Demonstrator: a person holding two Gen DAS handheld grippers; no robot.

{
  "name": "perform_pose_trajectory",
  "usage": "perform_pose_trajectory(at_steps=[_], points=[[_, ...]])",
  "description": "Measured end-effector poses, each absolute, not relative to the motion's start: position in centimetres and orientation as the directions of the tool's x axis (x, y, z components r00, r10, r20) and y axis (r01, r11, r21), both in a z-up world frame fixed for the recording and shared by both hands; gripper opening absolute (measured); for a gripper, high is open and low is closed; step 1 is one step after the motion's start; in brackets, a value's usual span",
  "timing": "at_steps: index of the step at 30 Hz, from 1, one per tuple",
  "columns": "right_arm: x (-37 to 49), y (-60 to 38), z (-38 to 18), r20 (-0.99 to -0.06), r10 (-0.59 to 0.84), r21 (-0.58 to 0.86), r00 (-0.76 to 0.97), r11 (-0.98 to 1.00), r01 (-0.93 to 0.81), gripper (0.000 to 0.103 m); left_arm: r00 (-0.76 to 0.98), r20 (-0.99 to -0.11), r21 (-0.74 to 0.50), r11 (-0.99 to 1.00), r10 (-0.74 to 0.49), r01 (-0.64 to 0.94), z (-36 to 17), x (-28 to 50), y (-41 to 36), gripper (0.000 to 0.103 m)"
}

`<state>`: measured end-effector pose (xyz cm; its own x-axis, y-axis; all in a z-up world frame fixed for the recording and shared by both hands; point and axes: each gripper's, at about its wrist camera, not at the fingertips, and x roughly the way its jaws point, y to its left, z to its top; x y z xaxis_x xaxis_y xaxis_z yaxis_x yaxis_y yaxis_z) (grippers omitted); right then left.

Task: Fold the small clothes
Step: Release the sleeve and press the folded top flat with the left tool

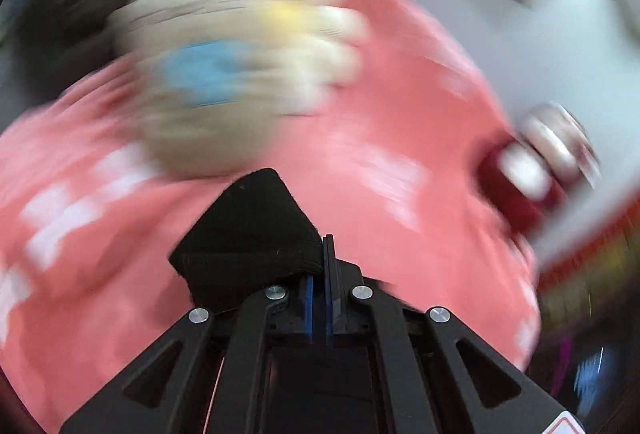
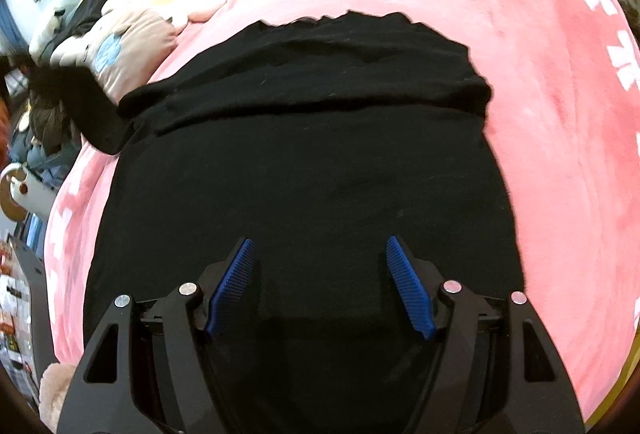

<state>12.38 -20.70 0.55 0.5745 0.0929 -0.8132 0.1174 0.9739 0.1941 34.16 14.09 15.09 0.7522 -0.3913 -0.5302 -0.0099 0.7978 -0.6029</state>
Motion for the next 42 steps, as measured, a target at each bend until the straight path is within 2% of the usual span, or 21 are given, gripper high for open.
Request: perform_pose_trajectory(at_steps=[3,5,7,12,17,21,26,27,28,29,30,32,34,36,38,39,41,42], points=[[11.9,-22.7,1.0,-0.802,0.076,0.204,0.592,0.967,0.152,0.067,0.659,-0.526,-0.548,0.807,-0.537,0.22,18.2,34.1,2.3,0.002],[11.5,-24.1,1.2,-0.797,0.059,0.207,0.601,0.962,0.18,0.067,0.581,-0.565,-0.529,0.798,-0.585,0.289,17.0,33.4,-3.5,0.014],[11.1,-26.1,1.3,-0.796,0.048,0.217,0.603,0.953,0.21,0.067,0.5,-0.634,-0.504,0.806,-0.59,0.311,13.6,32.2,-9.0,0.069],[11.6,-30.2,3.0,-0.771,0.044,0.232,0.635,0.948,0.217,0.074,0.395,-0.766,-0.41,0.859,-0.507,0.307,6.3,27.8,-13.3,0.07],[17.4,-31.6,4.4,-0.733,0.153,0.312,0.662,0.942,0.127,0.075,0.336,-0.847,-0.373,0.911,-0.411,0.174,1.5,24.3,-9.0,0.074],[23.9,-31.2,3.5,-0.729,0.15,0.296,0.668,0.949,0.11,0.075,0.339,-0.868,-0.357,0.931,-0.363,0.082,0.3,23.8,-5.4,0.074],[29.6,-30.5,-0.3,-0.787,0.163,0.304,0.595,0.942,0.144,0.074,0.352,-0.864,-0.368,0.929,-0.361,0.051,0.0,23.9,-3.3,0.074],[30.1,-30.4,-0.9,-0.794,0.174,0.31,0.583,0.94,0.141,0.06,0.356,-0.862,-0.366,0.929,-0.36,0.052,0.1,24.1,-3.2,0.075],[30.6,-30.1,-1.4,-0.797,0.203,0.332,0.569,0.934,0.133,0.029,0.36,-0.863,-0.36,0.932,-0.353,0.051,0.1,24.1,-3.2,0.076],[30.9,-29.8,-1.5,-0.797,0.234,0.358,0.557,0.926,0.123,0.01,0.365,-0.863,-0.355,0.933,-0.349,0.053,0.3,24.1,-3.0,0.076],[30.9,-29.3,-0.3,-0.783,0.249,0.368,0.57,0.924,0.101,0.004,0.37,-0.86,-0.355,0.933,-0.351,0.06,0.3,24.0,-2.7,0.076],[30.4,-28.5,3.5,-0.725,0.259,0.366,0.639,0.93,0.038,0.004,0.382,-0.857,-0.347,0.935,-0.345,0.067,0.4,24.2,-2.8,0.076],[29.0,-29.1,9.1,-0.613,0.308,0.417,0.727,0.908,-0.033,0.003,0.386,-0.854,-0.348,0.935,-0.349,0.076,0.4,24.2,-2.5,0.076],[28.0,-30.5,11.4,-0.582,0.283,0.403,0.762,0.915,-0.032,0.003,0.385,-0.854,-0.35,0.934,-0.349,0.07,0.2,24.2,-2.1,0.076],[27.6,-32.1,9.8,-0.658,0.176,0.302,0.733,0.952,0.042,0.003,0.374,-0.858,-0.36,0.932,-0.351,0.049,-0.1,24.6,-1.7,0.076],[27.8,-33.1,6.3,-0.746,0.087,0.204,0.66,0.974,0.102,0.004,0.369,-0.86,-0.367,0.929,-0.354,0.036,-0.3,24.6,-1.5,0.076],[28.3,-34.3,0.1,-0.875,0.073,0.164,0.479,0.975,0.15,0.005,0.367,-0.851,-0.402,0.916,-0.375,0.004,-0.6,25.1,-0.8,0.076],[27.8,-34.5,-1.1,-0.883,0.08,0.172,0.463,0.972,0.161,0.006,0.371,-0.846,-0.417,0.909,-0.383,-0.012,-0.7,25.3,-0.3,0.076]])
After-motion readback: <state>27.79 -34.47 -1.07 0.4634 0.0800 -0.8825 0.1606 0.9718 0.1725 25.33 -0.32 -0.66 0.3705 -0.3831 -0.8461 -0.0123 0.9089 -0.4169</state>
